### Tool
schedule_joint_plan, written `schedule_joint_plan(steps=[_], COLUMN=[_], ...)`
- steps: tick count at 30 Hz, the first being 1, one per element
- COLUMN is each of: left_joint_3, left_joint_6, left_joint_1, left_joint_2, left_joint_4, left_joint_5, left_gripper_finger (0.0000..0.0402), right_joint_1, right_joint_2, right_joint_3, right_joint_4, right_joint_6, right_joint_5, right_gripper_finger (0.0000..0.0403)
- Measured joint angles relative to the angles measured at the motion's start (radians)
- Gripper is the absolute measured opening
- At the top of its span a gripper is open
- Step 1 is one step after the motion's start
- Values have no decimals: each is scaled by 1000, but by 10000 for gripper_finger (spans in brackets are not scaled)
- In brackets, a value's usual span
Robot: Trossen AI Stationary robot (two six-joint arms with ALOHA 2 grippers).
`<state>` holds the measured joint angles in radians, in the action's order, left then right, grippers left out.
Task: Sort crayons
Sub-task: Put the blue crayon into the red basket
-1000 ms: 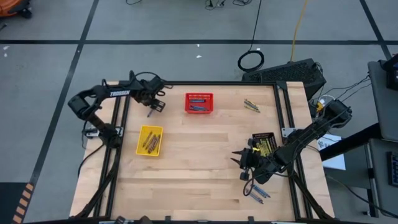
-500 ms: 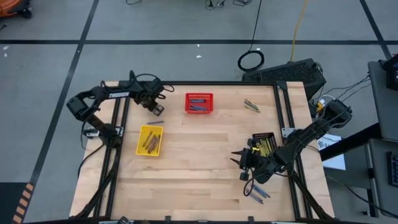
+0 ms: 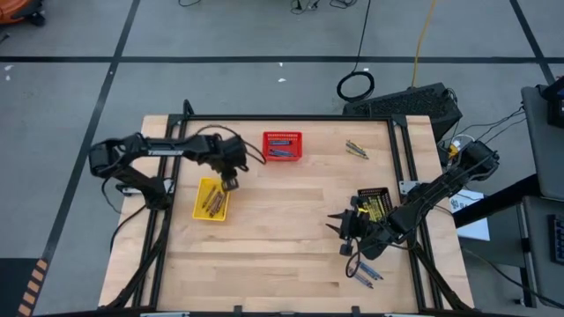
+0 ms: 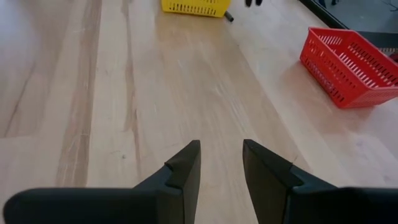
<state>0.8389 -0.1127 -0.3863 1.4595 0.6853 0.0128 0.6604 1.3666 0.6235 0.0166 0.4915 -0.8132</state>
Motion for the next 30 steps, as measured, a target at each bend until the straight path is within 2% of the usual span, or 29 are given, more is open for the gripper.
schedule_joint_plan(steps=[4,9,15,17,22,30], left_joint_3=[0,11,52,53,34,18], left_joint_6=[121,164,280,291,216,36], left_joint_1=[48,103,179,210,258,181], left_joint_2=[31,44,44,44,43,53], left_joint_4=[2,88,254,263,187,60], left_joint_5=[3,15,54,71,198,138], left_gripper_finger=[137,174,179,179,180,180], right_joint_1=[-7,-15,-18,-18,-18,-18], right_joint_2=[0,0,0,0,0,0], right_joint_3=[0,0,0,0,0,0], right_joint_4=[-5,-7,-14,-16,-20,-47], right_joint_6=[-7,-10,-9,-9,-14,-53], right_joint_5=[0,0,1,1,2,2], right_gripper_finger=[105,105,105,105,105,105])
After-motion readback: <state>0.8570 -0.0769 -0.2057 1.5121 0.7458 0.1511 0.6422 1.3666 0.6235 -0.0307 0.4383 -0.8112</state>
